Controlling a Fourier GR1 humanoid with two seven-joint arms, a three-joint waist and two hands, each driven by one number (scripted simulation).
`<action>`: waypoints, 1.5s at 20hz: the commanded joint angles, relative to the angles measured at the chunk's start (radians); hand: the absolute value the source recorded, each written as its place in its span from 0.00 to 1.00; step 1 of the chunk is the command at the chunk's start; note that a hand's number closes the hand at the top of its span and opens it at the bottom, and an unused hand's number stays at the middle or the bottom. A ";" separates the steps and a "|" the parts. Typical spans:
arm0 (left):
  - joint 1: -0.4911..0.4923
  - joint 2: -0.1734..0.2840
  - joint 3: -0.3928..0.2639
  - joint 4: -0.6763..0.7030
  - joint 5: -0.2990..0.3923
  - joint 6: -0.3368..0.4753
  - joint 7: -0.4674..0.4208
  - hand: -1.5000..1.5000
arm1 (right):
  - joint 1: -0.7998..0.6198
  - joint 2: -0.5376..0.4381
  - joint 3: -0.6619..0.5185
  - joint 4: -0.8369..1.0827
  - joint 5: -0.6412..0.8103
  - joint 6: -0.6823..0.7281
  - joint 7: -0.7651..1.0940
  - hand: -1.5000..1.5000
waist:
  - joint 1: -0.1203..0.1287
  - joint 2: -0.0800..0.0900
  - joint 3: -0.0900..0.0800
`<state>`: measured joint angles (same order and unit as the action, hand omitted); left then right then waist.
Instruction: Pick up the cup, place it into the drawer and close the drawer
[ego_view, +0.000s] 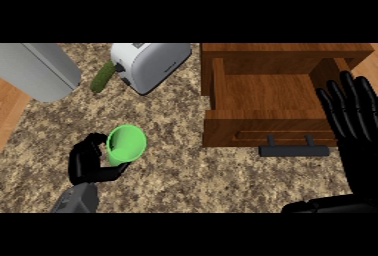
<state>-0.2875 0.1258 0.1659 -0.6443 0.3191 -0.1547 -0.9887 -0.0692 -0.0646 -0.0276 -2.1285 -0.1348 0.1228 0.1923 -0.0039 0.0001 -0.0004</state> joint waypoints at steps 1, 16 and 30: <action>-0.006 0.023 -0.025 -0.079 0.006 -0.101 -0.009 1.00 | -0.013 -0.042 -0.066 -0.057 -0.075 0.010 0.073 0.00 | 0.001 -0.003 0.001; -0.025 -0.054 -0.188 -0.752 0.039 0.093 0.556 1.00 | -0.047 -0.029 -0.063 0.094 -0.020 0.013 -0.028 0.00 | 0.011 -0.003 0.001; -0.377 -0.080 -0.177 -0.722 -0.052 0.270 0.783 1.00 | -0.075 -0.050 -0.067 0.007 -0.038 -0.009 0.088 0.00 | -0.002 0.000 0.000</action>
<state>-0.5701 0.0450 -0.0268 -1.4080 0.2908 0.0805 -0.2439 -0.0809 -0.0960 -0.0871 -2.0884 -0.1634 0.1466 0.1779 -0.0046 -0.0004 0.0005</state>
